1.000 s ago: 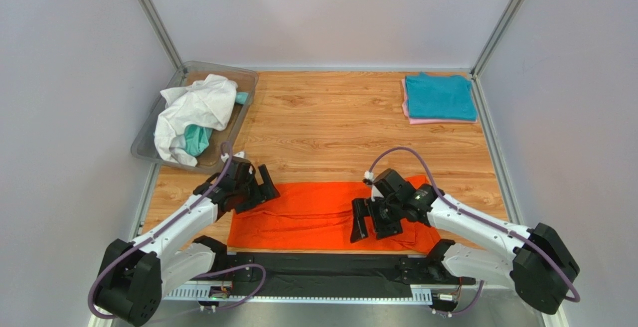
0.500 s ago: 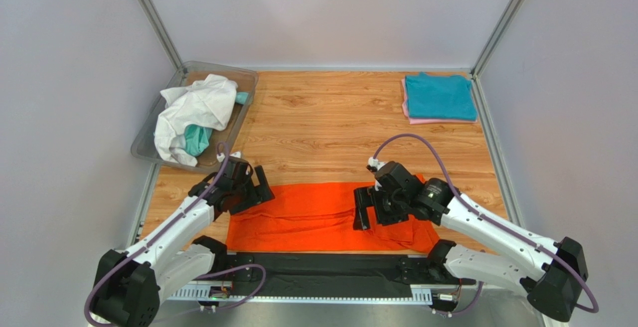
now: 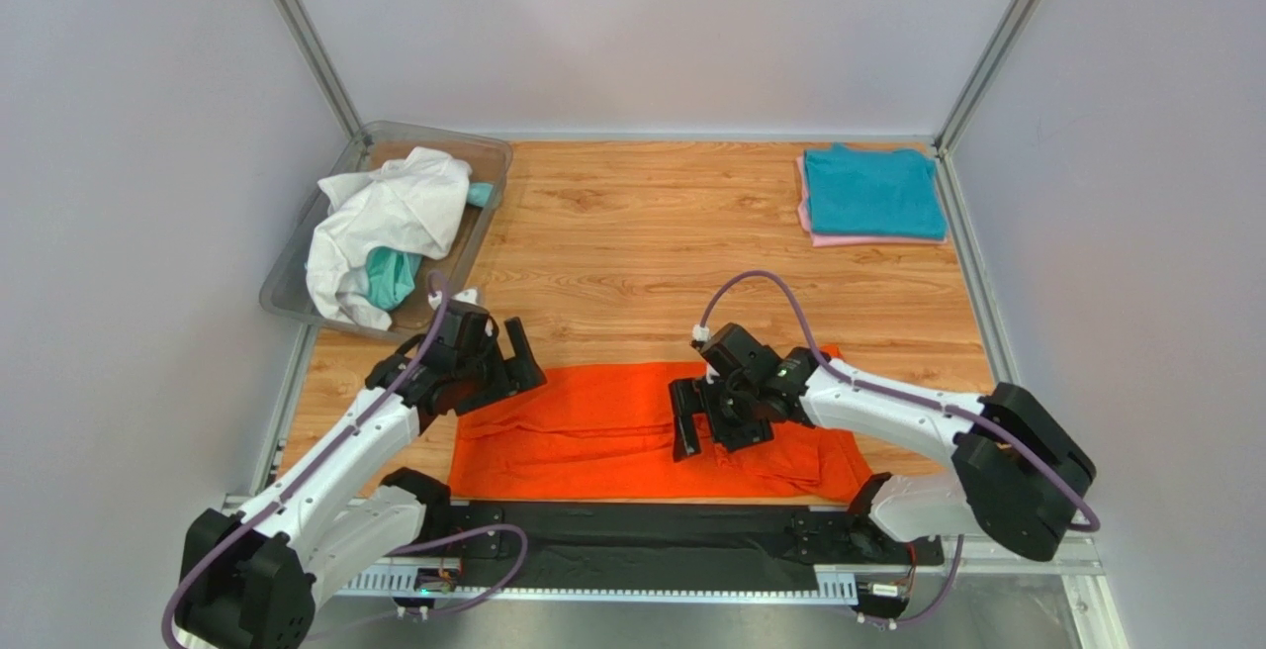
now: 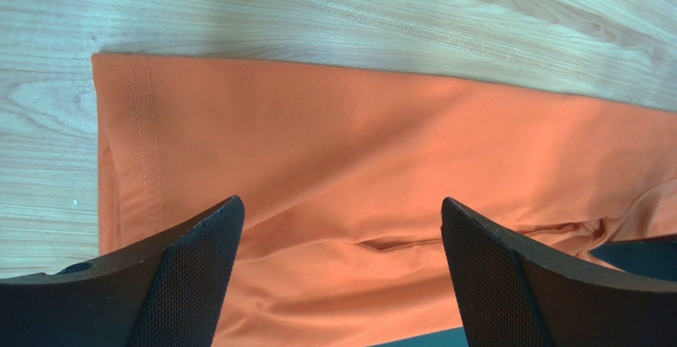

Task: Fold and stack the t-shirts
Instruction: Fold the tshirt

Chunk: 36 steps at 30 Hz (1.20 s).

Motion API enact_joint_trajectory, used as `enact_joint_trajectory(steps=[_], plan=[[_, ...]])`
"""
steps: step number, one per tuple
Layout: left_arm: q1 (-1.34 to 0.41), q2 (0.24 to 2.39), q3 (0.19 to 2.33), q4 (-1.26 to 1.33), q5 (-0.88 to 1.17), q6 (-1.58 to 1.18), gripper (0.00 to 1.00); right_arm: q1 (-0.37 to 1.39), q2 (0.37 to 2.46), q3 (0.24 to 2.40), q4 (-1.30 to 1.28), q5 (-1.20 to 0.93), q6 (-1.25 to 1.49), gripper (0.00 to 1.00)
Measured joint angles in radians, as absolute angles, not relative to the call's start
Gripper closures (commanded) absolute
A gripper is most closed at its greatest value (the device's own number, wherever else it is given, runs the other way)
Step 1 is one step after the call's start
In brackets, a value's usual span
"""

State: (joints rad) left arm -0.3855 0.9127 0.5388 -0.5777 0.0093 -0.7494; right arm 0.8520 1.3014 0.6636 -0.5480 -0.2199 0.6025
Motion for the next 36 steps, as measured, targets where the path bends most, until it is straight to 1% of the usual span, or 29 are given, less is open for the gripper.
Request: enact_joint_trajectory(steps=[4,9,15,18,24,27,31,36], plan=[[-0.385,0.903,0.535,-0.585,0.018,-0.744,0.00,0.849,1.330,0.645,-0.495,-0.253,0.618,0.00],[-0.385,0.900,0.536,-0.584,0.047,-0.725,0.00,0.849,1.288,0.635,-0.503,-0.245,0.635,0.00],[-0.385,0.912,0.536,-0.533,0.150,-0.683,0.00,0.835,1.102,0.645,-0.603,-0.187,0.671,0.00],[-0.385,0.949,0.537,-0.499,0.212,-0.662,0.00,0.797,1.009,0.633,-0.648,-0.164,0.729,0.00],[-0.385,1.043,0.533,-0.423,0.315,-0.643,0.00,0.691,0.878,0.472,-0.706,-0.152,0.835,0.00],[-0.385,1.088,0.519,-0.374,0.348,-0.646,0.00,0.614,0.881,0.413,-0.709,-0.166,0.853,0.00],[-0.386,1.124,0.484,-0.319,0.379,-0.657,0.00,0.482,0.920,0.411,-0.661,-0.232,0.831,0.00],[-0.391,1.144,0.464,-0.284,0.393,-0.672,0.00,0.315,1.129,0.499,-0.618,-0.337,0.740,0.00]])
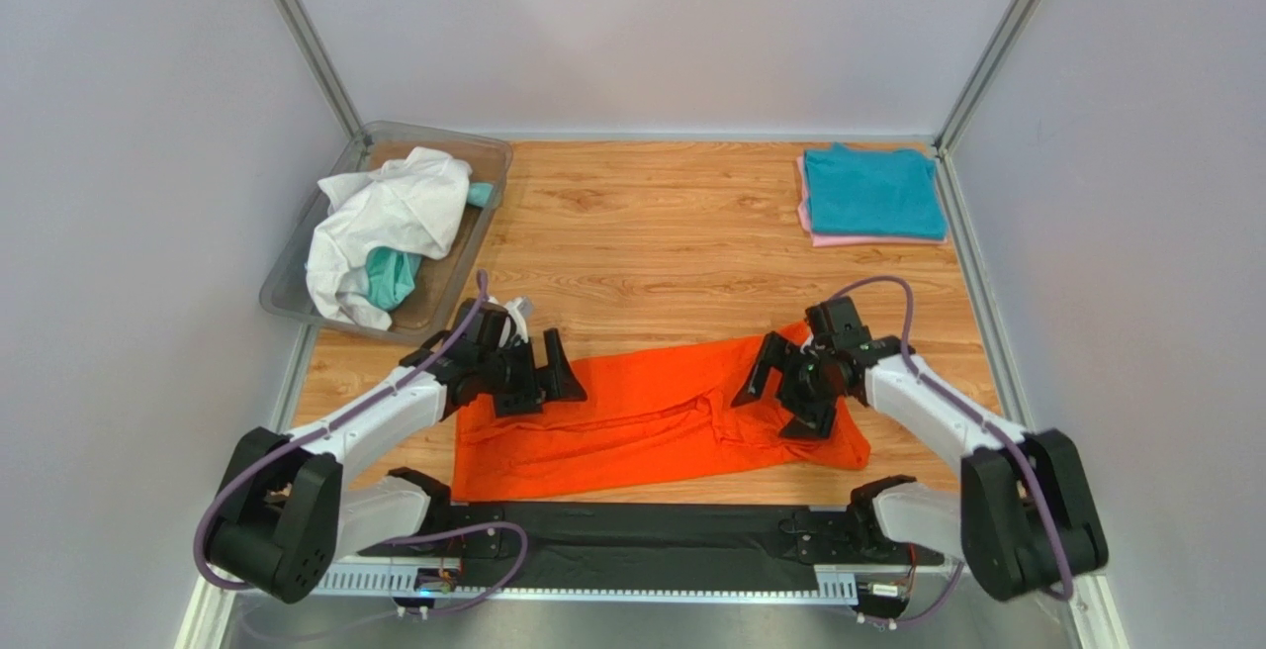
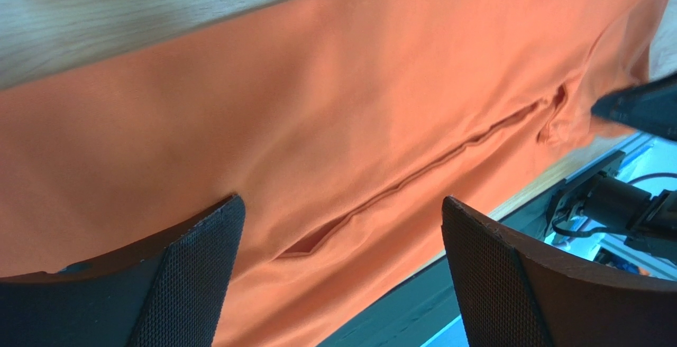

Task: Fold and stack the t-shirts
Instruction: Fold the tshirt

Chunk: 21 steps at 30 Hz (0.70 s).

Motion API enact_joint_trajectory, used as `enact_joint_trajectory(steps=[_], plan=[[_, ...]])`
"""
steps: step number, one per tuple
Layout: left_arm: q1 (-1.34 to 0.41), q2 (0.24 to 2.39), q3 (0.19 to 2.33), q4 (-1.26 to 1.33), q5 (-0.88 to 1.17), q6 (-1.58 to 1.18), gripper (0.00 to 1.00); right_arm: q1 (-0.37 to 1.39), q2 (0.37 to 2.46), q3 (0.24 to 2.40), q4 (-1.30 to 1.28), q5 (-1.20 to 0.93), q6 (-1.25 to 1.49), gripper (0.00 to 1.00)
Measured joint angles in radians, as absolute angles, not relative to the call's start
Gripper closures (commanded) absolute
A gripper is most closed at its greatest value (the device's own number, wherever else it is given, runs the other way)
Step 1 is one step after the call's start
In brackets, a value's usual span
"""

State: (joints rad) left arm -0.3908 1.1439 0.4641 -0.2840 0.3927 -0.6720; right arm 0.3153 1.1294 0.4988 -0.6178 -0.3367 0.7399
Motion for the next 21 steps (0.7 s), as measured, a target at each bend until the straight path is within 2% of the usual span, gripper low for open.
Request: enact_joint_trajectory(steps=[8,21], plan=[[-0.406,1.176,0.463,-0.226,0.408,-0.694,0.00,0.202,1.519,0.799,-0.585,-0.371,0.586,0.00],[-0.471,1.253,0.463,-0.095,0.448,-0.757,0.00,0.182,2.021,1.444,-0.618,-0.348,0.385,0.00]])
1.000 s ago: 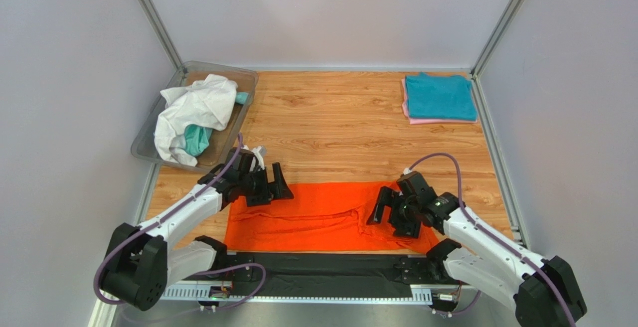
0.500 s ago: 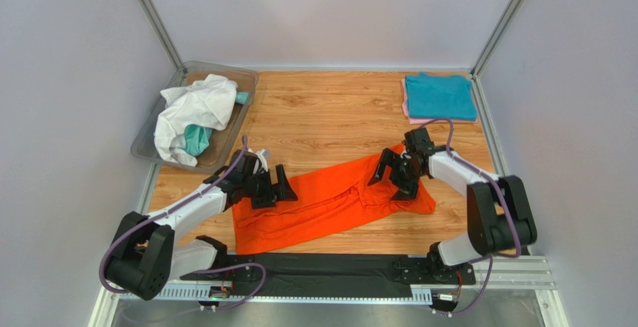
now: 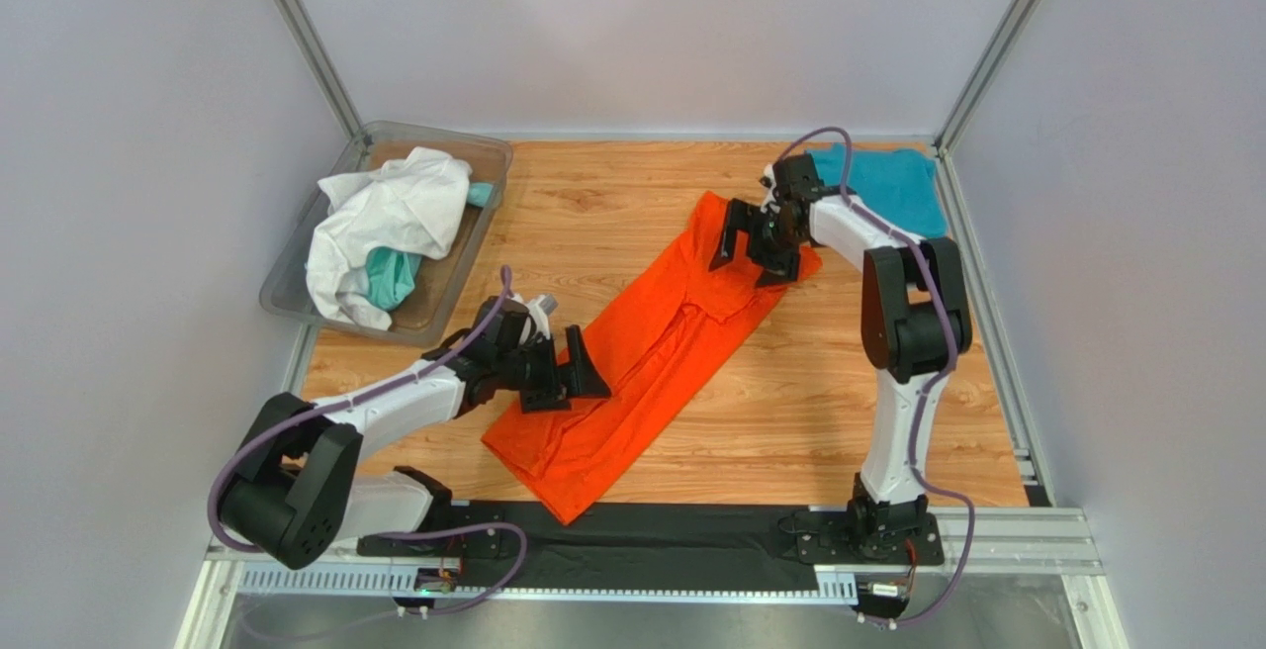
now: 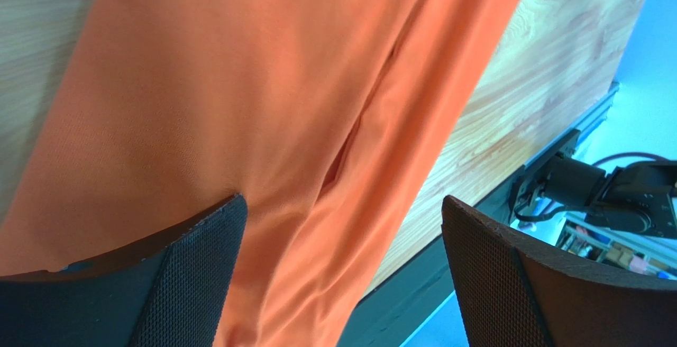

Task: Fold and stack the t-shirts
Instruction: Fold the tshirt

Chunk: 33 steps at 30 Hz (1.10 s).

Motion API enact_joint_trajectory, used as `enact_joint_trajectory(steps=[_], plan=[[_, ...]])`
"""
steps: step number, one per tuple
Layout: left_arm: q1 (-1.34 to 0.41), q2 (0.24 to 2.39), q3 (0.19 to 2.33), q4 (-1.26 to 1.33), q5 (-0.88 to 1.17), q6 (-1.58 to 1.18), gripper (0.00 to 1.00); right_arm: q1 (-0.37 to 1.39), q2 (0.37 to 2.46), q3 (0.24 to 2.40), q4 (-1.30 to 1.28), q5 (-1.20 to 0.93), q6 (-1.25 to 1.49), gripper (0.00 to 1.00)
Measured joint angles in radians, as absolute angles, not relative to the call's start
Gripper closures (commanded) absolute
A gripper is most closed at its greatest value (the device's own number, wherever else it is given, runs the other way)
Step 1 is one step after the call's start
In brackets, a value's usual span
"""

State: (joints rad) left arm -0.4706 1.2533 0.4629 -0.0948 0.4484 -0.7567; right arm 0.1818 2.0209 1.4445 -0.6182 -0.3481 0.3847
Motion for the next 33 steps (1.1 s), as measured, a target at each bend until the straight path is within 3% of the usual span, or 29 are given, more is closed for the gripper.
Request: enact_joint_trajectory(steps=[17,27,33], plan=[[-0.773,1.480,0.560,0.160,0.432,-0.934,0.00,0.247,2.539,2.280,-0.762,-0.413,0.280,0.00],[-0.859,1.475,0.685,0.002,0.313,-0.933,0.00,0.245,2.553,2.297,-0.697,-0.437,0.278,0.00],[-0.865,1.331,0.702,-0.130,0.268,-0.902,0.00,0.259,2.421,2.199,-0.706,-0.355,0.257,0.00]])
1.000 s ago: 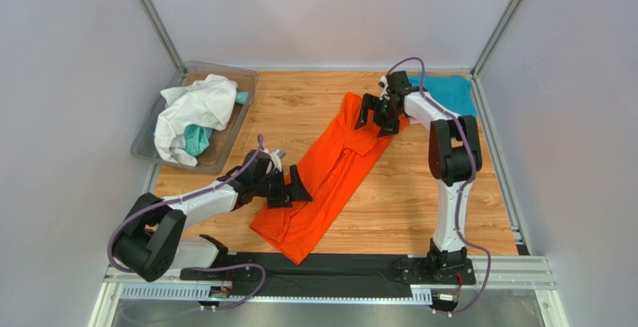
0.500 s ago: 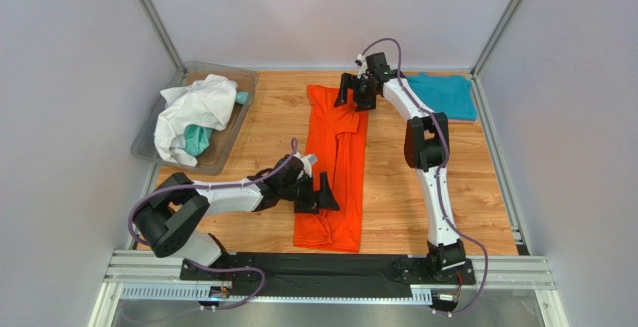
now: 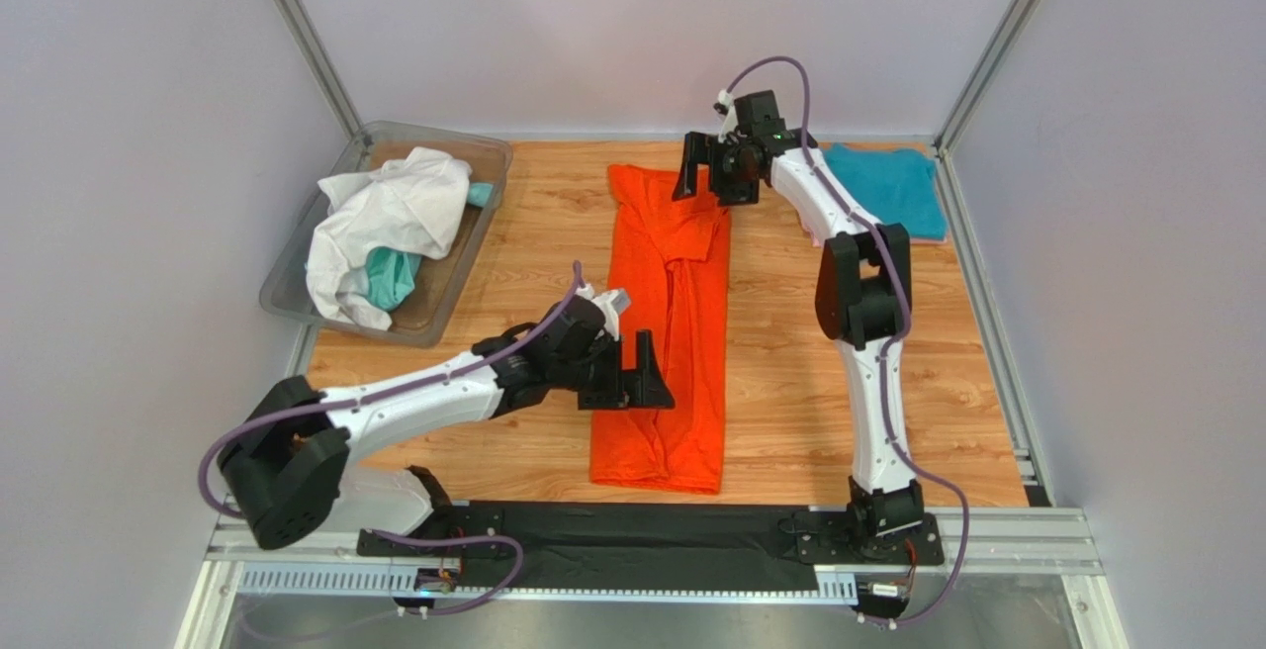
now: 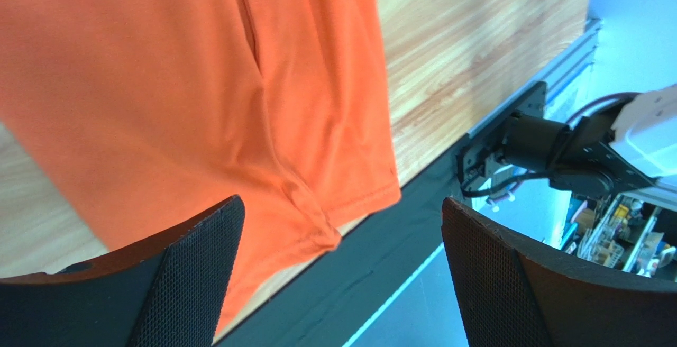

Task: Fold and stack the t-shirts
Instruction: Fold the tshirt

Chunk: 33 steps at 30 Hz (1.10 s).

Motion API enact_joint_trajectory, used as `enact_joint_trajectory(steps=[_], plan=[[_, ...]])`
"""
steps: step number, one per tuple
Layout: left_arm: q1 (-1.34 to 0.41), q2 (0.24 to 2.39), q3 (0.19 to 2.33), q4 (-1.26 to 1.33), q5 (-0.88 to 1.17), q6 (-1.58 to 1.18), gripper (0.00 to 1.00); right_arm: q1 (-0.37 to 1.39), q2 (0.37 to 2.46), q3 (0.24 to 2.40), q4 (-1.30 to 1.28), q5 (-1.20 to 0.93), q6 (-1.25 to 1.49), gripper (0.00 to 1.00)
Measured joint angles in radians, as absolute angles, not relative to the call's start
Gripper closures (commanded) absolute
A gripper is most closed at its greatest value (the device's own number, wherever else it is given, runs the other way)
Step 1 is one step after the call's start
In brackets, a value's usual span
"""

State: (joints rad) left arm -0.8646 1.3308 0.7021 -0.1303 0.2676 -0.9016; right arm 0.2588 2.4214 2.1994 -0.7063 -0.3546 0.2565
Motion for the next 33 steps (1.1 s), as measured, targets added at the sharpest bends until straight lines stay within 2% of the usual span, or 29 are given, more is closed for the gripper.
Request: enact_joint_trajectory(steps=[3,6,7,12,17,25,28,29,31,32,33], plan=[[-0.865,1.227,0.691,-0.183,0.249,-0.890,0.00,0.276,2.222,2.029,-0.685,-0.236,0.260,0.00],[-0.867,1.115,0.643,-0.232,0.221,-0.888,0.00,0.297,1.897,1.693,-0.599,-0.138,0.294,0.00],[-0.868,1.081,0.621,-0.250,0.212,-0.888,0.00,0.303,1.869,1.669,-0.600,-0.135,0.297,0.00],[-0.873,0.889,0.474,-0.334,0.203,-0.894,0.00,0.377,1.431,1.191,-0.508,-0.031,0.395,0.00],[-0.892,0.830,0.370,-0.338,0.205,-0.907,0.00,0.464,1.140,0.822,-0.491,-0.056,0.532,0.00],[-0.924,0.891,0.317,-0.260,0.205,-0.940,0.05,0.524,0.909,0.574,-0.542,-0.101,0.672,0.00],[-0.932,0.949,0.318,-0.205,0.210,-0.957,0.11,0.564,0.873,0.555,-0.545,-0.104,0.704,0.01],[-0.933,0.962,0.319,-0.192,0.211,-0.962,0.17,0.580,0.867,0.548,-0.545,-0.104,0.717,0.01],[-0.936,0.992,0.323,-0.170,0.209,-0.971,0.20,0.608,0.859,0.534,-0.548,-0.102,0.739,0.01],[-0.937,1.004,0.324,-0.162,0.210,-0.973,0.29,0.622,0.855,0.523,-0.551,-0.102,0.750,0.01],[-0.937,1.011,0.326,-0.158,0.210,-0.977,0.35,0.631,0.853,0.516,-0.558,-0.102,0.757,0.02]])
